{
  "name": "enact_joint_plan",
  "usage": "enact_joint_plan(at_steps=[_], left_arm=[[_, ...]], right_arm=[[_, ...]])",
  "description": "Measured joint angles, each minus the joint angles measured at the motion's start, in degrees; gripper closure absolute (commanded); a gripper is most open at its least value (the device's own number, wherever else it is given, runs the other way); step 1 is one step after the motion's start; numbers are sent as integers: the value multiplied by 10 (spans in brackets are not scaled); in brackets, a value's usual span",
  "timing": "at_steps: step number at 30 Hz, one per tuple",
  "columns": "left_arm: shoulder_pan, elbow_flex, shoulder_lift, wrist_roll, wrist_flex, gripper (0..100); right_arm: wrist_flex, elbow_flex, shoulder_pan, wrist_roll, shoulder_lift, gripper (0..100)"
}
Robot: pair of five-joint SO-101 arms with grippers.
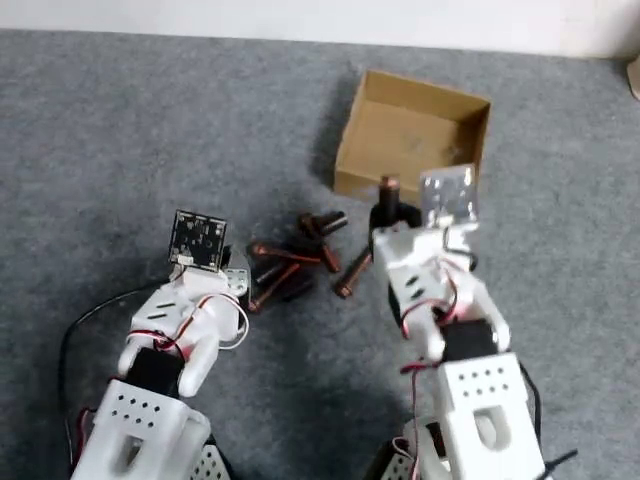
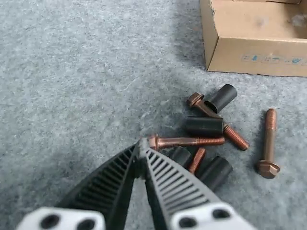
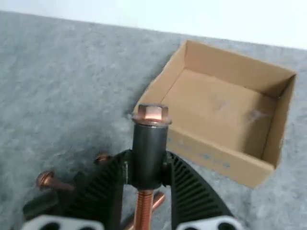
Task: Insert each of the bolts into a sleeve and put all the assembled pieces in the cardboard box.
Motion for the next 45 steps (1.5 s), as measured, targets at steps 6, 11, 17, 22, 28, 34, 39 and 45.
enact_joint_plan(at_steps=[6, 11, 17, 22, 28, 34, 39, 45], left_arm=[[0, 0, 0, 0, 0, 994], [0, 0, 0, 0, 0, 994], [-3, 0, 0, 0, 0, 994], [-4, 0, 0, 0, 0, 993], [-4, 0, 0, 0, 0, 993], [-4, 12, 0, 0, -13, 993], [-5, 17, 0, 0, -31, 993], [-5, 17, 0, 0, -34, 993]], right_arm=[[-2, -139, 35, 0, 149, 994], [-2, -260, 56, 0, 283, 994], [-2, -395, 79, 0, 452, 994], [-2, -495, 96, 0, 586, 994], [-2, -589, 110, 0, 718, 994], [-2, -636, 116, 0, 810, 989], [-2, -638, 120, 0, 848, 988], [-2, -638, 122, 0, 850, 891]])
